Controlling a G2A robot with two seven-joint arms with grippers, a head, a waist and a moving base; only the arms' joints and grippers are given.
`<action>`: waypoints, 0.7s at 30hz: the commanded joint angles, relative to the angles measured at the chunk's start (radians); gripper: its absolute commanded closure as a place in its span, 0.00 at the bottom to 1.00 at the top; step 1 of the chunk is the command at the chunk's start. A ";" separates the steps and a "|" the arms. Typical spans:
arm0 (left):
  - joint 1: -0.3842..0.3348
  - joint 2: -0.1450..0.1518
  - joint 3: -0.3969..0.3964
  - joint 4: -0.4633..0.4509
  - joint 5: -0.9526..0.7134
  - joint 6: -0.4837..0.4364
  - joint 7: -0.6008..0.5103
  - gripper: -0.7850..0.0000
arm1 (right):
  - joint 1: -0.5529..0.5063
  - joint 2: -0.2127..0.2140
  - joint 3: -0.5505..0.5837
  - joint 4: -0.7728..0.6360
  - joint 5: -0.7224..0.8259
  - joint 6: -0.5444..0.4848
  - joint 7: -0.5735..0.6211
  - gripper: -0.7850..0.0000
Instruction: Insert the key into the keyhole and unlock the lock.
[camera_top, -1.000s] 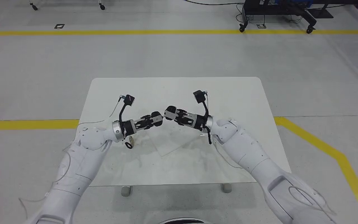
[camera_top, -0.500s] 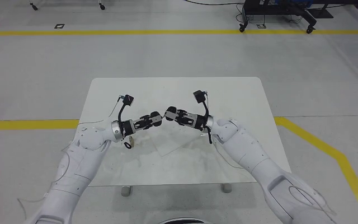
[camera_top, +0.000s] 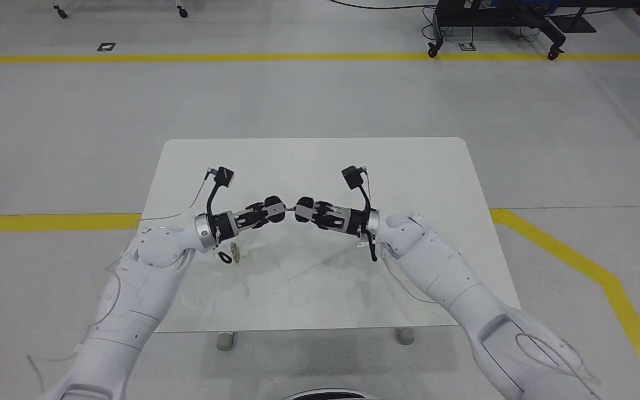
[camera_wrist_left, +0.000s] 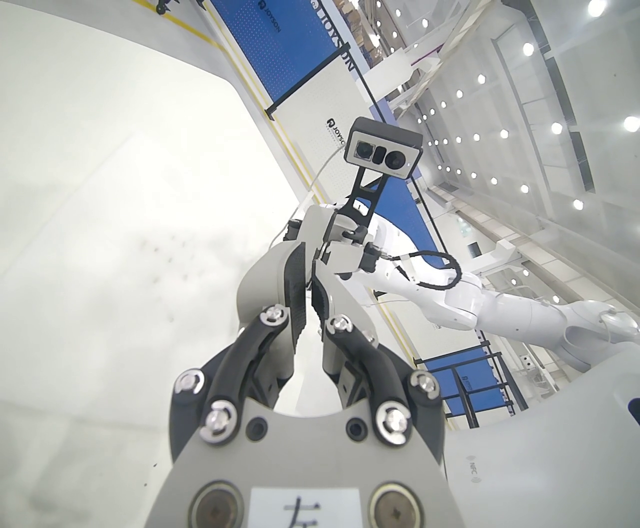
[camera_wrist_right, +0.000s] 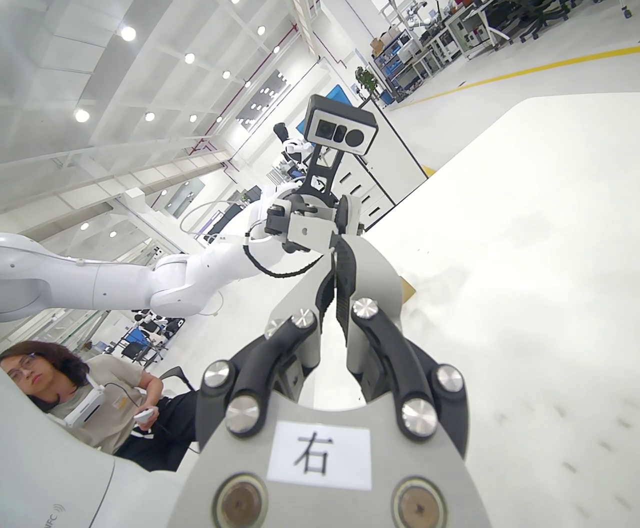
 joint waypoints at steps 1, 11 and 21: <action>0.000 0.001 0.000 -0.001 0.001 0.005 0.003 0.67 | -0.002 0.001 -0.002 0.000 0.002 0.000 0.008 1.00; 0.002 0.016 -0.055 -0.012 0.023 0.015 0.018 0.00 | -0.007 0.006 0.004 -0.007 0.036 0.000 0.034 1.00; 0.303 0.109 -0.436 -0.479 0.649 0.025 0.041 0.00 | -0.007 0.007 0.006 -0.008 0.037 0.000 0.034 1.00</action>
